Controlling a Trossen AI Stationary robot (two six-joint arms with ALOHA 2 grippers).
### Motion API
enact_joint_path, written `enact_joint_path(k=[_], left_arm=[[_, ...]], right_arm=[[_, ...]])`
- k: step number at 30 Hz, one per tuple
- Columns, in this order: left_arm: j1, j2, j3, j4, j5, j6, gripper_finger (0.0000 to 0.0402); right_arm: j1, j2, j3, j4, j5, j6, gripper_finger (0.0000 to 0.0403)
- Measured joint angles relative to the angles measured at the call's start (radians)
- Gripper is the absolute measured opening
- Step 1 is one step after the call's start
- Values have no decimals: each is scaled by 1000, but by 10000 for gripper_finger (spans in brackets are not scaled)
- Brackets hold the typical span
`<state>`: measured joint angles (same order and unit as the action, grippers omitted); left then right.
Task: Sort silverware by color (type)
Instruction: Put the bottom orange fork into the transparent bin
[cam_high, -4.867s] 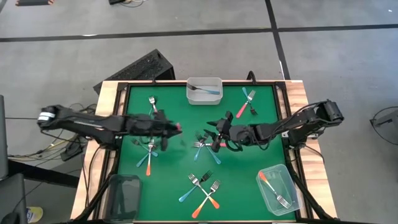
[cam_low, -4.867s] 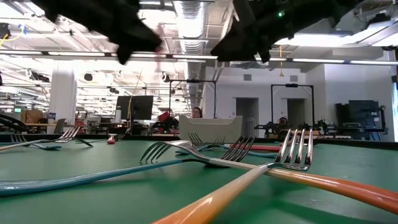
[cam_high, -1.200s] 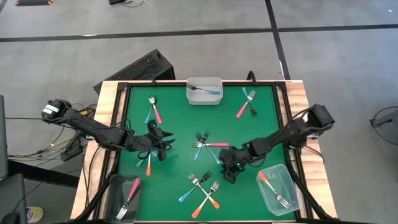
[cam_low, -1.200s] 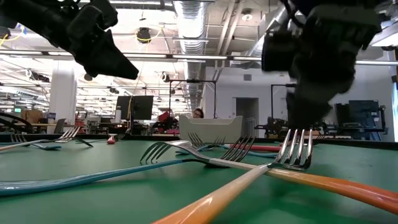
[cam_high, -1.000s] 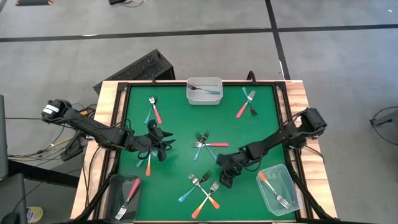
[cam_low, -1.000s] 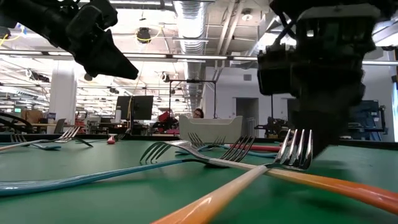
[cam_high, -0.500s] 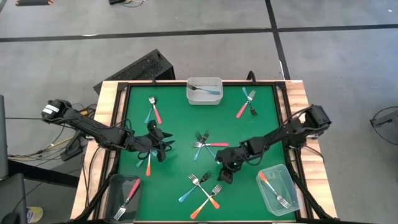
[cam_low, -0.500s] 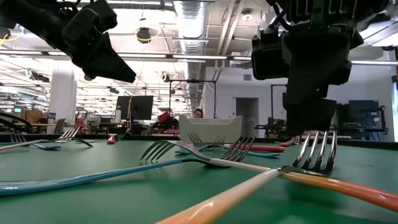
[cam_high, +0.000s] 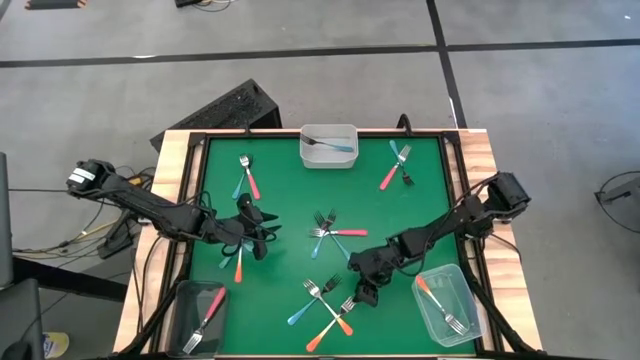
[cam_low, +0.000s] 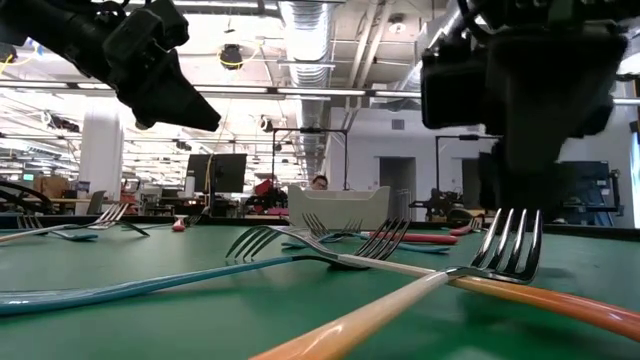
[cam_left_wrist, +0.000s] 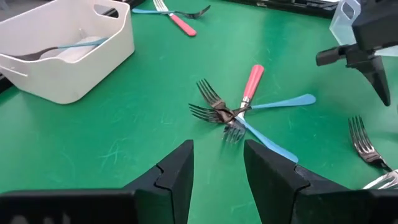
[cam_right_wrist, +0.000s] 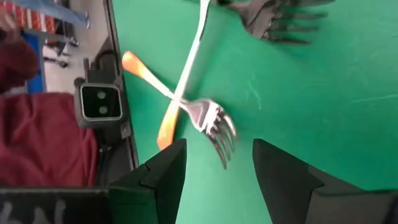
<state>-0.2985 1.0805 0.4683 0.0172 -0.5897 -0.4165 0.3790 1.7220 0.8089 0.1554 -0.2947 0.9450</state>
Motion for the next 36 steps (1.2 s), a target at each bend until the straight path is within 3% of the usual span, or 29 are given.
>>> enact_joint_path(k=[19,22,28,32,36], left_arm=[[0,0,0,-9,-18,-15,127],[0,0,0,-10,-19,-15,127],[0,0,0,-10,-19,-15,127],[0,0,0,-8,-18,-25,127],[0,0,0,-4,-17,-32,127]], right_arm=[[-9,66,1,7,25,27,156],[-17,73,0,7,21,3,126],[-37,52,1,20,-14,-72,17],[-61,9,-2,-22,-13,-116,19],[-77,-77,-1,-116,58,-189,13]])
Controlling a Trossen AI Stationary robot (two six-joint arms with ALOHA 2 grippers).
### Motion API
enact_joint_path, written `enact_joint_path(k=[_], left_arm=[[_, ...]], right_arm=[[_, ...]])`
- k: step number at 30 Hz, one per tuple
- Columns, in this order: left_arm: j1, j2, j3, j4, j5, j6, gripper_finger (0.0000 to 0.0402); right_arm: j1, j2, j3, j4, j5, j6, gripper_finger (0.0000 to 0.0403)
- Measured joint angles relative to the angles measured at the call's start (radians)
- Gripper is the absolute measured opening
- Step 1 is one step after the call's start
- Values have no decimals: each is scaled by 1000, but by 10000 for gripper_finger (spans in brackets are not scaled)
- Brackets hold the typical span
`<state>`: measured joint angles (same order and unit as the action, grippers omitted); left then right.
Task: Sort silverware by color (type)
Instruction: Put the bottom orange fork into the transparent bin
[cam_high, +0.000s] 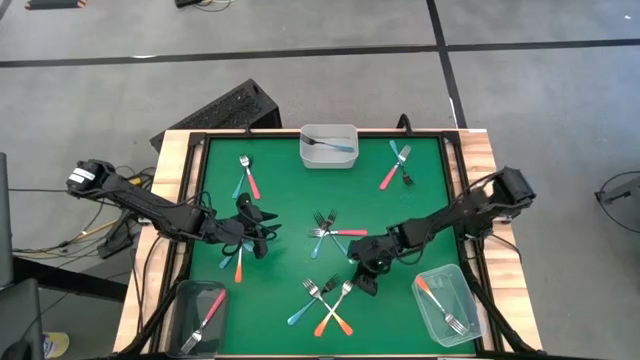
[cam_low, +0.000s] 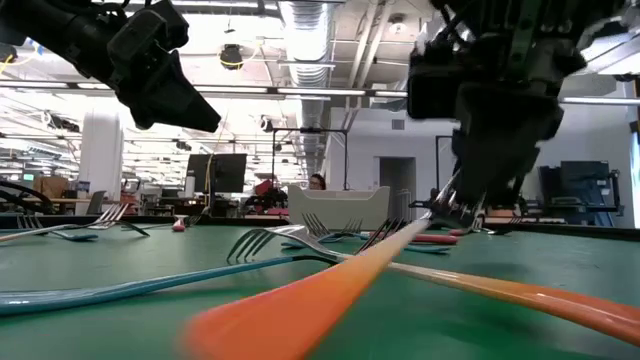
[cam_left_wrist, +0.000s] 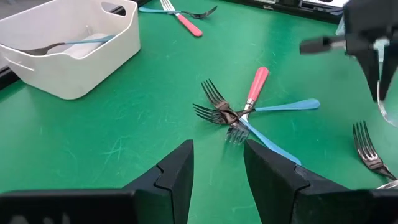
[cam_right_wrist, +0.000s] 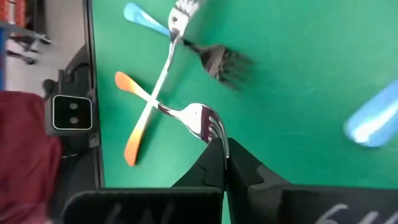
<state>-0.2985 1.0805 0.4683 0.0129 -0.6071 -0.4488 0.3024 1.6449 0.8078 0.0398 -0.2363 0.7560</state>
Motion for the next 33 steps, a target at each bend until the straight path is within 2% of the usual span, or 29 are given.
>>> enact_joint_path(k=[3,7,10,14,16,19,29,33], left_arm=[[0,0,0,8,-1,0,127],[0,3,0,61,4,12,127],[9,24,0,164,73,71,127],[52,93,1,357,204,159,127],[78,134,13,398,247,175,127],[114,195,49,405,311,168,127],[156,403,155,393,496,137,127],[158,452,192,393,539,162,127]], right_arm=[[-11,-77,-1,-92,67,-57,13],[-19,-173,1,-159,220,-130,13],[-27,-210,0,-149,319,-201,13],[-64,-219,0,-111,333,-282,12],[-83,-218,4,-103,334,-315,12],[-105,-217,16,-102,348,-359,12],[-116,-217,82,-97,506,-526,12],[-118,-216,96,-110,517,-552,12]])
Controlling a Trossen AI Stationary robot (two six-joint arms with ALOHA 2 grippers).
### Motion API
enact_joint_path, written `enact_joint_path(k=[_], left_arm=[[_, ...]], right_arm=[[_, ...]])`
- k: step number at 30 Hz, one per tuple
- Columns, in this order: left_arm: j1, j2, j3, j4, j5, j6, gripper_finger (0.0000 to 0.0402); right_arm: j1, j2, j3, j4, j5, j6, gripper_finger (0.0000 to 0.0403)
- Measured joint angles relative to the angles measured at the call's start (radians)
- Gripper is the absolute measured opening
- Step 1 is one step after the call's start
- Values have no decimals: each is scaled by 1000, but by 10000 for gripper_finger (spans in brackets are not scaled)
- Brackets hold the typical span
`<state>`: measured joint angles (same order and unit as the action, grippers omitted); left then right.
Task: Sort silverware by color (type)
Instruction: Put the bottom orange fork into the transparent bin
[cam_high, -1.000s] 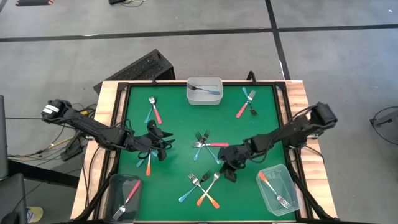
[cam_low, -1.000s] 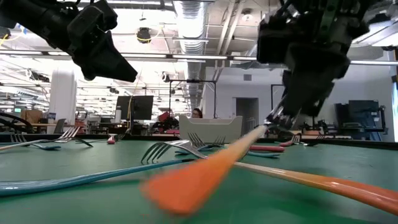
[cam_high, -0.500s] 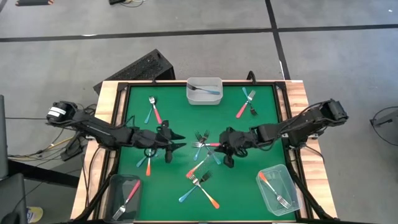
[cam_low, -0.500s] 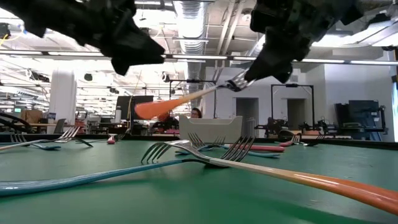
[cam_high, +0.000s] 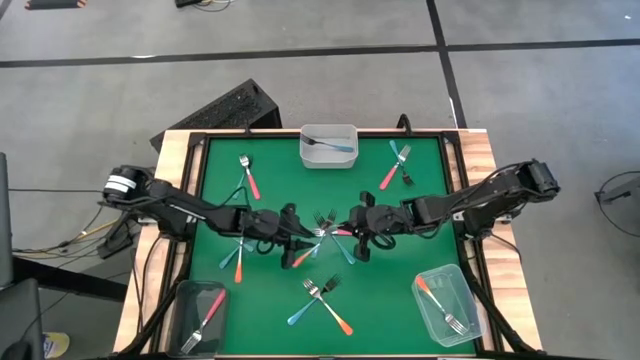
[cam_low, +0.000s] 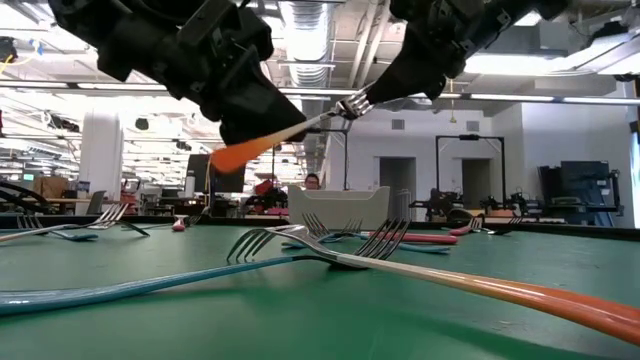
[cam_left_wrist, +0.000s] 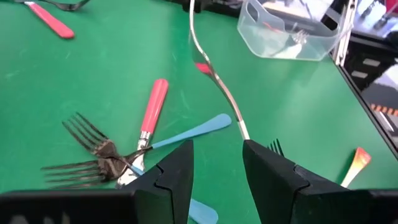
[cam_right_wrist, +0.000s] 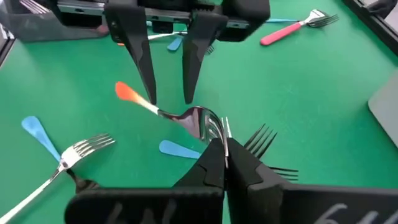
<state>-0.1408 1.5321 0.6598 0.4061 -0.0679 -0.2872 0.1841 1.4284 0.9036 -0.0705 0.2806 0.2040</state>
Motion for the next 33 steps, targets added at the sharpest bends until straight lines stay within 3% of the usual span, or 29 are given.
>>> enact_joint_path(k=[11,18,24,30,33], left_arm=[[9,7,42,-90,4,17,111],[27,-26,46,-82,50,6,129],[46,-26,45,-108,-69,-21,156],[48,-26,45,-116,70,26,161],[49,-26,45,-125,60,28,149]], right_arm=[[-1,0,10,-29,60,-26,13],[-3,-1,11,-43,131,-27,13],[-1,-1,11,-22,124,-30,13],[0,-1,11,12,119,-50,14],[0,-1,11,45,117,-58,14]])
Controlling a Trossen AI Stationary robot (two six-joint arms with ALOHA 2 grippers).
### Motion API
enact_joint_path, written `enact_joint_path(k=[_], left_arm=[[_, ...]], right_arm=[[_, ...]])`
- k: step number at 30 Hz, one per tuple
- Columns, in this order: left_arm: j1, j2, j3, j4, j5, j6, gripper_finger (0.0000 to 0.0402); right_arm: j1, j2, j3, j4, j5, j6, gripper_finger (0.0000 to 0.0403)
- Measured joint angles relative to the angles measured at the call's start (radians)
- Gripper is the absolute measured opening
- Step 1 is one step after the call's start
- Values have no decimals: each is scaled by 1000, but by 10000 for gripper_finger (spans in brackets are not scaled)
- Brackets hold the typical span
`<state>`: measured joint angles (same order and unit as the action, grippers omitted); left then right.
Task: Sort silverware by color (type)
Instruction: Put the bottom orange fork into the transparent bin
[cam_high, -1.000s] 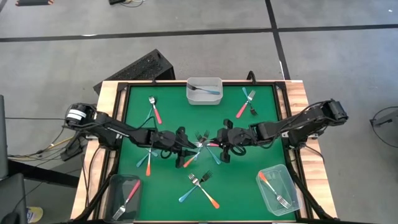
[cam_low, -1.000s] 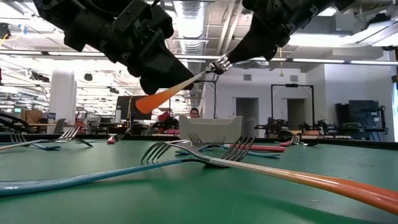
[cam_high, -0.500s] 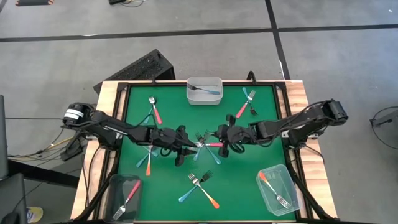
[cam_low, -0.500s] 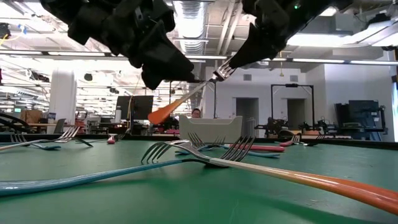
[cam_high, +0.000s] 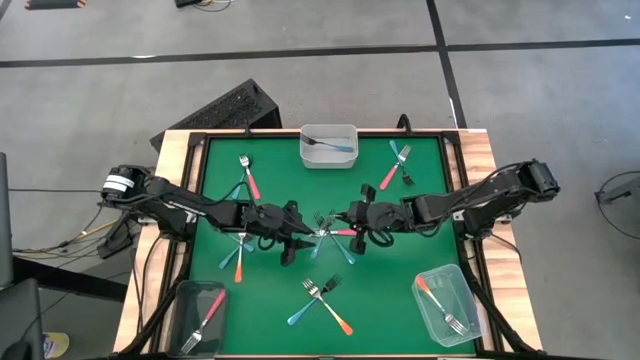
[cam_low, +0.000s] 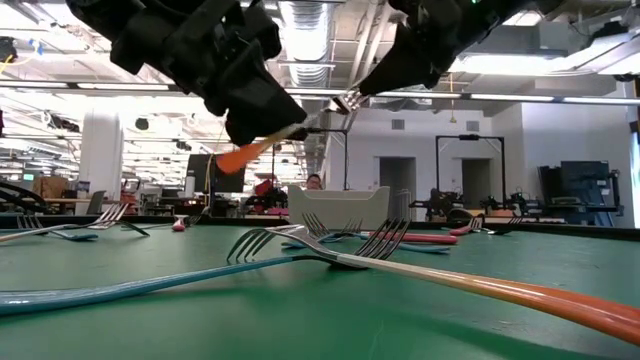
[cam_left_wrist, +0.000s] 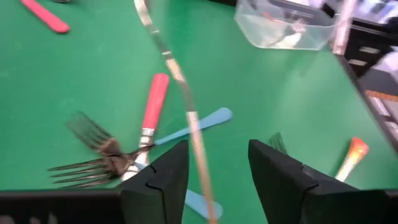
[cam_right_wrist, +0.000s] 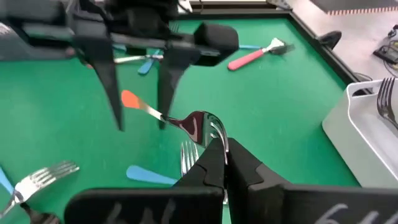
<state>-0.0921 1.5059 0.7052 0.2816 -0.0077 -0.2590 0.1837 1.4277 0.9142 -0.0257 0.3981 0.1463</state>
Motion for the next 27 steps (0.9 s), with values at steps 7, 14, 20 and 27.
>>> enact_joint_path(k=[7,14,20,27], left_arm=[[0,0,0,-12,-14,42,40],[0,0,-1,32,-213,64,2],[1,-1,-1,133,-393,57,0],[0,-1,-1,269,-347,74,0]], right_arm=[[2,0,0,19,-3,-3,19],[3,0,-1,62,46,319,88],[87,0,-1,53,357,408,167],[130,0,-2,92,471,421,227]])
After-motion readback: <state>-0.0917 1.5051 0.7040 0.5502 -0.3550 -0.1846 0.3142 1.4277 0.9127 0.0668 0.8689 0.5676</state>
